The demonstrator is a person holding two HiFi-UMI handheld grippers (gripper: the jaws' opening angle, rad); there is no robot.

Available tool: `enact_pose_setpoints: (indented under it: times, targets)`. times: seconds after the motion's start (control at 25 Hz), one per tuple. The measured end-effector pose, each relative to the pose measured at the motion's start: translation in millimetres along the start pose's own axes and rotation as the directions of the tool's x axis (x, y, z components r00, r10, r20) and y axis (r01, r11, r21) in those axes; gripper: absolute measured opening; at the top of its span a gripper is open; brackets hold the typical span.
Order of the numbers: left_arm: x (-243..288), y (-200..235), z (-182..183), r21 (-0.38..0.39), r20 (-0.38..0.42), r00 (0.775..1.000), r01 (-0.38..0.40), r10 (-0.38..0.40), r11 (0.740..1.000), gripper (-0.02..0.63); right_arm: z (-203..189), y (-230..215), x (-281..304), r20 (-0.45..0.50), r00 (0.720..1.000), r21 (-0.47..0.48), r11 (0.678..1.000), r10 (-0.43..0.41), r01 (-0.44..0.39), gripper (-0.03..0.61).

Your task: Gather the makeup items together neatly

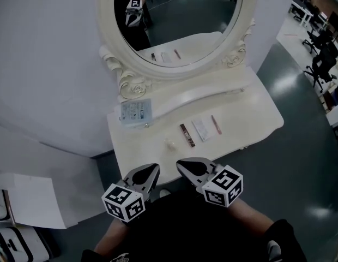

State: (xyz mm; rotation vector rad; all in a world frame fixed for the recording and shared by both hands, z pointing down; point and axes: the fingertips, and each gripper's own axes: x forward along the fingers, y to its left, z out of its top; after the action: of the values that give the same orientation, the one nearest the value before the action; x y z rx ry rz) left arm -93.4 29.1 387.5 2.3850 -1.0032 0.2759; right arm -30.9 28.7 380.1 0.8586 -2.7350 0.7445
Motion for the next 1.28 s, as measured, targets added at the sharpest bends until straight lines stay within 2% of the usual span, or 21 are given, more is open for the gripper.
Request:
enact_pose_setpoints:
  times: [0.24,0.6,1.28]
  targets:
    - [-6.0,3.1,-2.8,0.0,0.007,1.0,0.014,-0.014,1.0,0.009,-7.6,9.2,9.1,-0.034,0.999,-0.003,1.0,0.002,-0.003,0.029]
    - [-13.3,14.2,-6.0,-0.062,0.017,0.999,0.033,-0.032,0.998,0.009,-13.7,18.6,14.4,-0.065,0.998,-0.001,1.0,-0.007,0.007,0.029]
    - [-15.7,17.8,-14.5,-0.071,-0.008,0.998,0.054,-0.055,0.996,0.009,-23.6,23.4,18.9,-0.067,0.997,0.024,0.999,-0.021,0.023,0.029]
